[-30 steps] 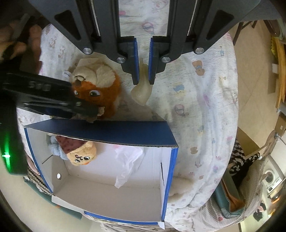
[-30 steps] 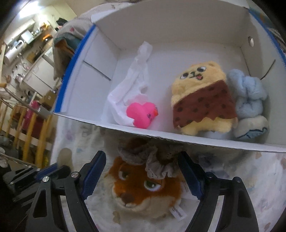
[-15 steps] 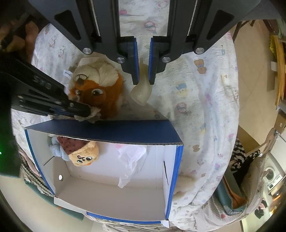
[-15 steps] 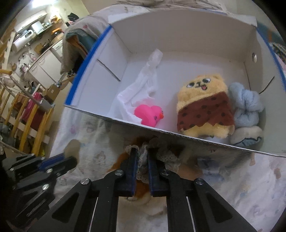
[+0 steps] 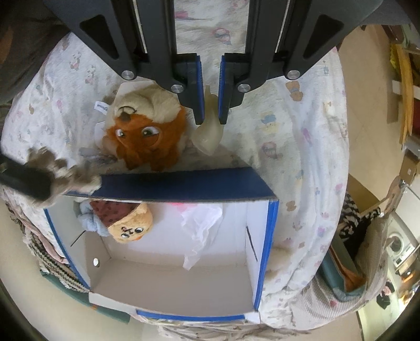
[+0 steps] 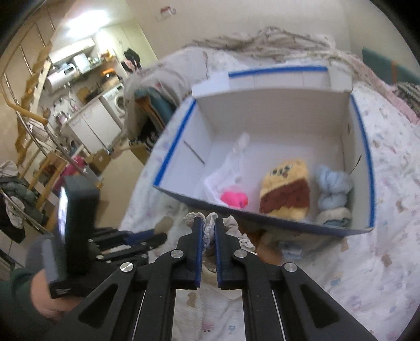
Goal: Organize soft objects
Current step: 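Carry the beige item with the left tool while the right tool carries the scrunchie over the box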
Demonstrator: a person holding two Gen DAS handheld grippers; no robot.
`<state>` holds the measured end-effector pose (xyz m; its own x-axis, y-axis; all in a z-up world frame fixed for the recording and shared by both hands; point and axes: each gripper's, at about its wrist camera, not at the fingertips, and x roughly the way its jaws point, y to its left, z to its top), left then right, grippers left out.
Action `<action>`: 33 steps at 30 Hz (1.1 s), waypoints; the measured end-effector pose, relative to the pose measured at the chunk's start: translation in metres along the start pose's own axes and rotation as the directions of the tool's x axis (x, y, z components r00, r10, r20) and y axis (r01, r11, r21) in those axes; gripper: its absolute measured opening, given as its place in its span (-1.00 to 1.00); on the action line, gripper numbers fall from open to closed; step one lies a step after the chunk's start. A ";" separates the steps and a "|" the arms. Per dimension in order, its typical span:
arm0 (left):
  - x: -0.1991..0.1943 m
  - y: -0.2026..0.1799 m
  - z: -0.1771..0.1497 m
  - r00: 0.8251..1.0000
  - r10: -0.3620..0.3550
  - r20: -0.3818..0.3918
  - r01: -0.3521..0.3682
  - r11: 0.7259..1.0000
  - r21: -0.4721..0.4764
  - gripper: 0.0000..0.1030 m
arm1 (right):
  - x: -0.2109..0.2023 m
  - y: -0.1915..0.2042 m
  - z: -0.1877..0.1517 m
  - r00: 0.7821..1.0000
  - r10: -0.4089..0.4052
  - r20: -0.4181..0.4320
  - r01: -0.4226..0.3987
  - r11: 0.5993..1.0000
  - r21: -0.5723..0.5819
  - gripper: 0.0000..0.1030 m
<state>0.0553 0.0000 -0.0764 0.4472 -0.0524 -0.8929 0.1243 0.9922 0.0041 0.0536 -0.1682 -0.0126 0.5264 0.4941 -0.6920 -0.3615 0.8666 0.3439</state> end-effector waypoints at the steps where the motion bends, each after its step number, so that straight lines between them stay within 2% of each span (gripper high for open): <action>1: -0.003 -0.001 0.001 1.000 0.003 0.011 -0.003 1.000 0.005 -0.82 | -0.006 -0.001 0.002 1.000 0.008 0.011 -0.008 1.000 0.005 -0.82; 3: -0.008 -0.005 0.002 0.999 0.021 0.034 -0.021 1.000 0.020 -0.82 | -0.018 -0.003 0.006 0.999 0.020 0.038 -0.020 1.000 0.010 -0.82; 9: -0.034 -0.018 0.018 0.994 0.004 0.110 -0.009 0.999 0.048 -0.82 | -0.034 -0.012 0.027 0.995 0.045 0.086 -0.047 0.999 0.025 -0.82; 16: -0.044 -0.029 0.052 0.986 -0.002 0.166 -0.014 0.995 0.095 -0.82 | -0.037 -0.023 0.054 0.991 0.047 0.125 -0.050 0.999 0.017 -0.82; 21: -0.041 -0.035 0.089 0.980 -0.018 0.196 -0.004 0.994 0.113 -0.81 | -0.030 -0.034 0.076 0.988 0.035 0.148 -0.037 0.999 0.011 -0.82; 27: -0.017 -0.029 0.130 0.981 -0.041 0.188 0.028 0.997 0.071 -0.80 | -0.007 -0.067 0.095 0.987 0.012 0.157 -0.023 0.997 0.068 -0.82; 33: 0.023 -0.027 0.153 0.991 -0.056 0.125 0.052 0.998 0.038 -0.80 | 0.038 -0.103 0.099 0.995 -0.061 0.078 0.049 0.989 0.143 -0.82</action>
<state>0.1981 -0.0453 -0.0283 0.5468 -0.1217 -0.8284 0.1807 0.9832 -0.0252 0.1872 -0.2315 -0.0110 0.6055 0.4443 -0.6603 -0.2215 0.8909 0.3964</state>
